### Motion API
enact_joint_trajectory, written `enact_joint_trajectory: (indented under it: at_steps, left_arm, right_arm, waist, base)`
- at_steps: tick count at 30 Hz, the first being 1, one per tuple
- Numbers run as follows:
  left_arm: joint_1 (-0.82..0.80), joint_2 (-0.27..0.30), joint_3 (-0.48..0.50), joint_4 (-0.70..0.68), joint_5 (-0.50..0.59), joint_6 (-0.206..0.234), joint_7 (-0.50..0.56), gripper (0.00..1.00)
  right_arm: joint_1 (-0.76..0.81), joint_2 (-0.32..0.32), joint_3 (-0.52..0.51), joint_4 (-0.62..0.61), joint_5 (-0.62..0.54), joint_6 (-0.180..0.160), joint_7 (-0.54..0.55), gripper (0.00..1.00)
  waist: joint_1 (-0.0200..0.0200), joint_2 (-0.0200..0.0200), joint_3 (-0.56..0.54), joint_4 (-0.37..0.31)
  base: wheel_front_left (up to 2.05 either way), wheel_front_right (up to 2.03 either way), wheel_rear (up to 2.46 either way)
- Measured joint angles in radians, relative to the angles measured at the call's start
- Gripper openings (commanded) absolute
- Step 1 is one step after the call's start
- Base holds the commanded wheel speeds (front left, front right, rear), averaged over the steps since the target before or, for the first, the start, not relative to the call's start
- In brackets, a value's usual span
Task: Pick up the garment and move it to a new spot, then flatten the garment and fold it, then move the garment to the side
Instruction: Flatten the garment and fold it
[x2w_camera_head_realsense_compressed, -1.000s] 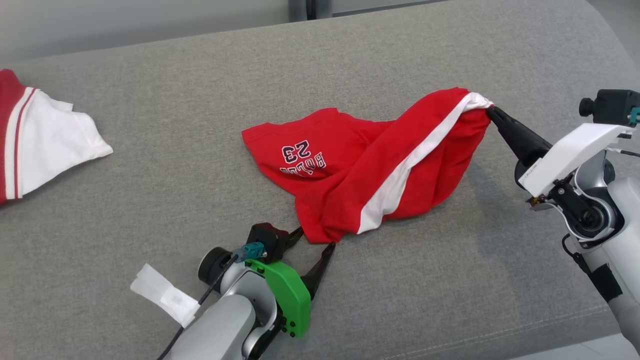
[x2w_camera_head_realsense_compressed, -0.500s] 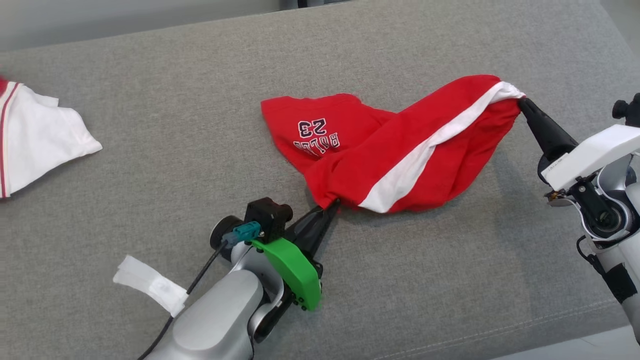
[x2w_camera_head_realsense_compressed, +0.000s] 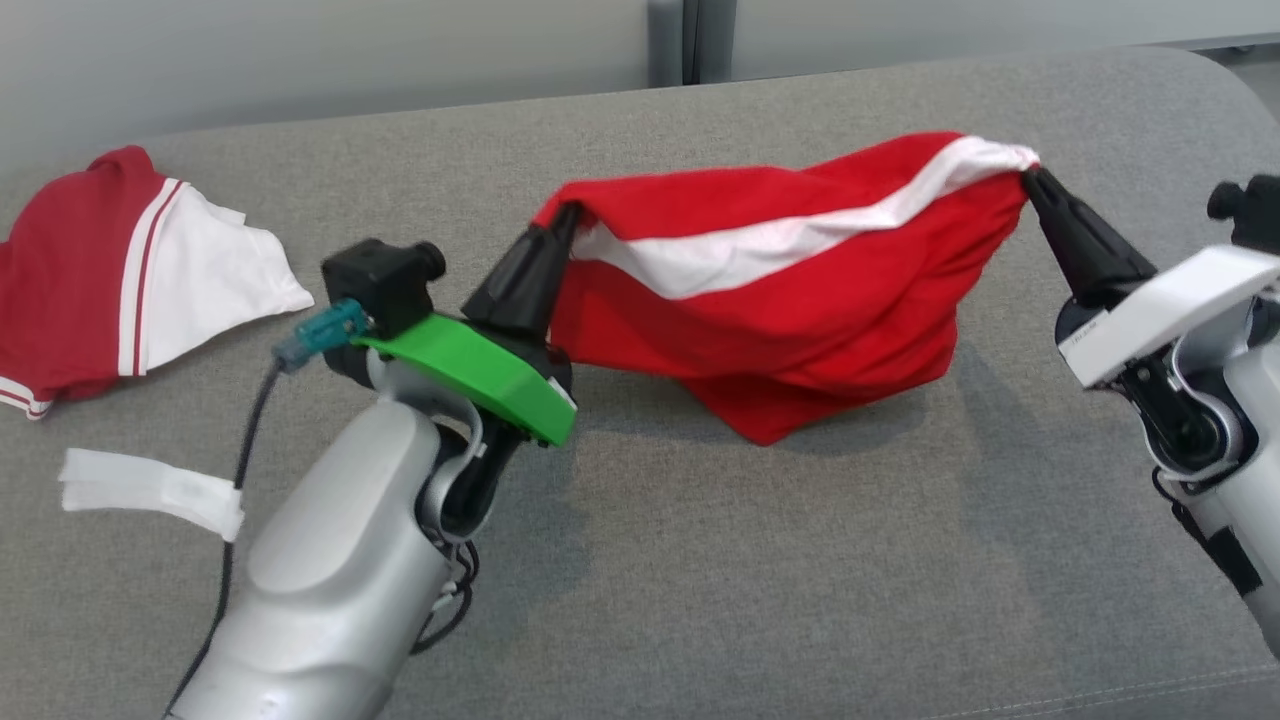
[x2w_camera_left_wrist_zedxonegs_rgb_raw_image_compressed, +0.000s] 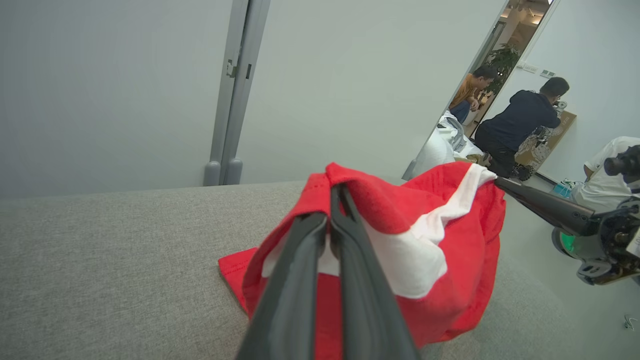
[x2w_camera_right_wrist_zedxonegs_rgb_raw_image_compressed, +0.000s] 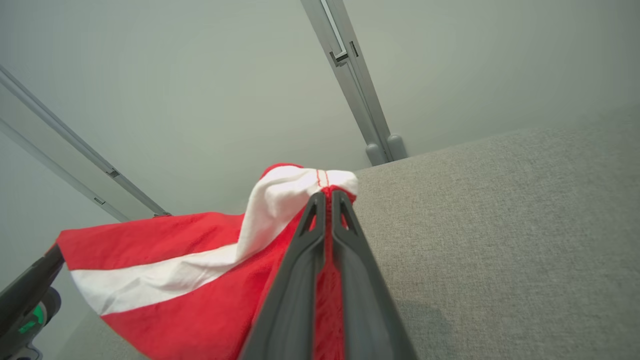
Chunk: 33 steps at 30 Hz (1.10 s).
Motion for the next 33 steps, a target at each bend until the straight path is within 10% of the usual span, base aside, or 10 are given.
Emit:
enact_joint_trajectory:
  at_steps: [13,25,33]
  left_arm:
    - [-0.406,0.047,0.291,-0.183,-0.006,0.046,-0.009,0.0]
    - [0.145,0.029,0.035,0.114,-0.04,0.027,0.048,0.0]
    - [0.188,0.024,0.018,0.129,-0.068,0.009,0.033,0.0]
  right_arm:
    - [-0.446,0.057,-0.079,-0.051,-0.276,-0.008,-0.234,0.0]
    - [0.058,0.13,0.113,0.2,-0.242,-0.007,-0.194,0.0]
    - [0.132,0.144,0.143,0.235,-0.218,-0.001,-0.195,0.0]
  waist:
    - [0.0,0.0,-0.036,-0.024]
    - [0.0,0.0,0.009,0.015]
    - [0.0,0.0,0.016,0.011]
  base:
    - [0.0,0.0,0.0]
    - [0.0,0.0,0.0]
    - [0.0,0.0,0.0]
